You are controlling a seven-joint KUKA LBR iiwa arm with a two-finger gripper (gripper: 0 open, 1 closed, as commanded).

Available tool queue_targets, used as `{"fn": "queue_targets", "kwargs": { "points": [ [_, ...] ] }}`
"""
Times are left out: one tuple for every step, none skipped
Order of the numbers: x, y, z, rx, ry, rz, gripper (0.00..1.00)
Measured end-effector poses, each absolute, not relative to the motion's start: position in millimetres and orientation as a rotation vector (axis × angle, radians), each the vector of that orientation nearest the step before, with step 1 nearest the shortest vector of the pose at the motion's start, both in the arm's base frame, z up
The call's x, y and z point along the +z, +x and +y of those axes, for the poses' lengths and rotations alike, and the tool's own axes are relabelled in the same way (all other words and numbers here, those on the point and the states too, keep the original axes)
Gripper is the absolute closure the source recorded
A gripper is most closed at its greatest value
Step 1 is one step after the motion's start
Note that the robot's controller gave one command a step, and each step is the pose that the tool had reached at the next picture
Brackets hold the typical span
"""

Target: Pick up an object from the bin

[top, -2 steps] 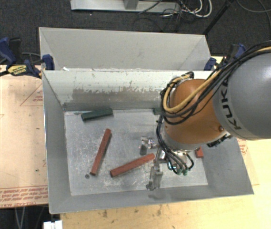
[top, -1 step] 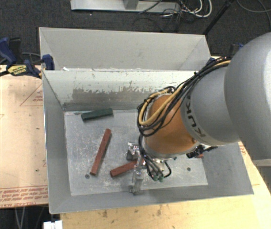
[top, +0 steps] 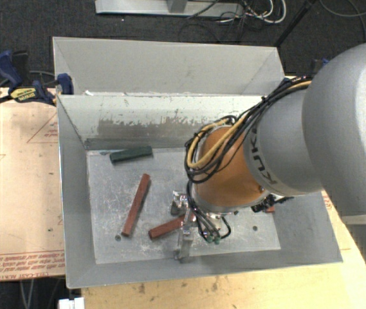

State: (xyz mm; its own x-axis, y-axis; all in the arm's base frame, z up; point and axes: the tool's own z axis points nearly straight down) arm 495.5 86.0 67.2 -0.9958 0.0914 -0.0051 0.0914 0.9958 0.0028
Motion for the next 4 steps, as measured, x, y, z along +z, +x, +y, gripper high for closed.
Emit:
{"fn": "queue_targets", "kwargs": {
  "points": [
    [67.6,496.5,86.4,0.003,0.145,3.135,0.00],
    [67.7,497.2,86.7,0.003,0.147,3.136,0.00],
    [67.8,497.6,86.9,0.003,0.149,3.137,0.00],
    [69.2,498.5,87.1,0.004,0.149,3.135,1.00]
  ]
}}
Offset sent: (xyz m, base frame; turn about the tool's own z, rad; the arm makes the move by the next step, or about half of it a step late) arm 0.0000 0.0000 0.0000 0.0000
